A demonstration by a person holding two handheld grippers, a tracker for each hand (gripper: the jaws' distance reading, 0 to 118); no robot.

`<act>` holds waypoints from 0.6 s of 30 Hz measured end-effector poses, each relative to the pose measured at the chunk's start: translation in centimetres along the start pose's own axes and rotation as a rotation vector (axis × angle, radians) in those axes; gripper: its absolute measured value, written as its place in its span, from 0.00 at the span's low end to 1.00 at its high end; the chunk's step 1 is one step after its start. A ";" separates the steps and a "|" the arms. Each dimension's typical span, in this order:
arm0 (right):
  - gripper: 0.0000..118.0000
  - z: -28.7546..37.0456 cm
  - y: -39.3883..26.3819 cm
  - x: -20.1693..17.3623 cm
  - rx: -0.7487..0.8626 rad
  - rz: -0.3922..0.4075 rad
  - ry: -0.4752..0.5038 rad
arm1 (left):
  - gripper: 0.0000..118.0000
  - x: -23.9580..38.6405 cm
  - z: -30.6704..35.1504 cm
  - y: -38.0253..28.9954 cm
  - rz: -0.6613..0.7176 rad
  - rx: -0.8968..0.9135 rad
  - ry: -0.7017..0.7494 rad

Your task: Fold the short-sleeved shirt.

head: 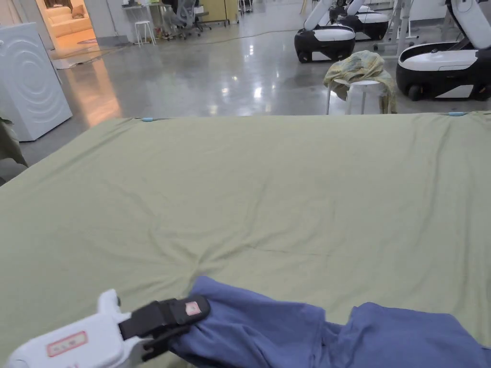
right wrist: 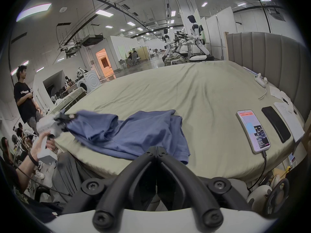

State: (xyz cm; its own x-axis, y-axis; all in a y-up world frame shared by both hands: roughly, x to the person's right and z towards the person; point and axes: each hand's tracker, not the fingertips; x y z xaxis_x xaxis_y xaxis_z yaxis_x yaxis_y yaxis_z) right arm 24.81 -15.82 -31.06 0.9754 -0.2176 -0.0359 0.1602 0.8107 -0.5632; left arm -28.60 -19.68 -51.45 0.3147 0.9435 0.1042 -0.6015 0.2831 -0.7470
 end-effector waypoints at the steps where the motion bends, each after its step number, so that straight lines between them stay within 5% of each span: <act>1: 0.00 0.0 0.0 0.1 0.000 0.002 0.000 | 0.12 1.2 0.7 0.7 -0.040 0.002 0.003; 5: 0.00 -0.6 -0.3 0.7 -0.008 -0.013 0.011 | 0.12 6.4 1.3 2.1 -0.253 -0.009 0.083; 10: 0.00 -0.5 -0.8 1.0 -0.018 -0.044 0.001 | 0.12 10.6 -7.5 -4.5 -0.360 -0.186 0.029; 13: 0.00 0.3 -0.9 0.9 -0.015 -0.040 -0.007 | 0.12 11.4 -14.5 -9.8 -0.553 -0.294 0.180; 18: 0.00 1.3 -1.1 1.5 -0.004 -0.046 -0.040 | 0.13 9.8 -19.3 -13.4 -0.519 -0.404 0.049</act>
State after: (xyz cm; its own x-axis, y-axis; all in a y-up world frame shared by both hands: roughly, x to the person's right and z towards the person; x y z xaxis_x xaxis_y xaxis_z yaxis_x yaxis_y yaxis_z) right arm 26.32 -16.30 -29.39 0.9723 -0.2325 0.0230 0.2042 0.7981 -0.5668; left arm -3.29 -17.51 -53.10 0.5287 0.6903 0.4939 -0.0431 0.6029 -0.7966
